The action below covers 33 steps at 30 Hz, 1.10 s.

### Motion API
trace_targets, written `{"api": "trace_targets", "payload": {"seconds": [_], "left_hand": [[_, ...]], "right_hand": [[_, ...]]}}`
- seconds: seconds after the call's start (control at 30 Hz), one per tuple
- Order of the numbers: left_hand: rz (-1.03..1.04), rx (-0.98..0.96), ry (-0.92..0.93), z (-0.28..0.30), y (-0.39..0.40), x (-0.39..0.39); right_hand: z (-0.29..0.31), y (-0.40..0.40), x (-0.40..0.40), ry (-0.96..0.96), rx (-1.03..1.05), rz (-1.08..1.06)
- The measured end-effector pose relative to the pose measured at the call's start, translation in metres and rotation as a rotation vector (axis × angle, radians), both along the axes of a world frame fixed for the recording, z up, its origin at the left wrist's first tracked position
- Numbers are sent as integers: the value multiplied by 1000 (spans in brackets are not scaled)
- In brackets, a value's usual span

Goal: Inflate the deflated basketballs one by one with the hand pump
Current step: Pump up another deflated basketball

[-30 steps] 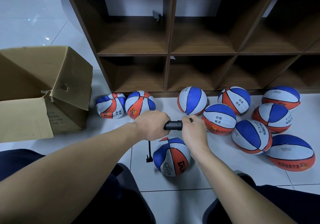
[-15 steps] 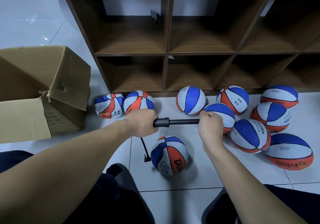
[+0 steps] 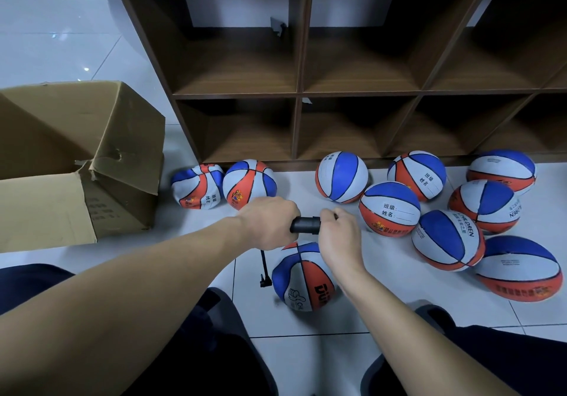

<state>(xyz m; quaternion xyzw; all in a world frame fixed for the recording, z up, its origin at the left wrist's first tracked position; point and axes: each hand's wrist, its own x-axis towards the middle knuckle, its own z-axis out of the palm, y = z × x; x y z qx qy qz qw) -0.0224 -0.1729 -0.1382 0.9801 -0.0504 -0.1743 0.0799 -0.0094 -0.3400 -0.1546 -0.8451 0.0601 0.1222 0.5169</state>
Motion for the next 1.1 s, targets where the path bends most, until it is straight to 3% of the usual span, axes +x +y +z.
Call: {"api": "trace_targets", "payload": {"seconds": [0.53,0.87,1.1], "left_hand": [[-2,-57,-5,-3,14,2],[81,-32,46,-5,39,4],[64,-7,51,-5,23,1]], "right_hand": [[-1,-13,17,23,6,76],[-2,-48,47,120,125,-211],[3,-24,22,9,47,-81]]}}
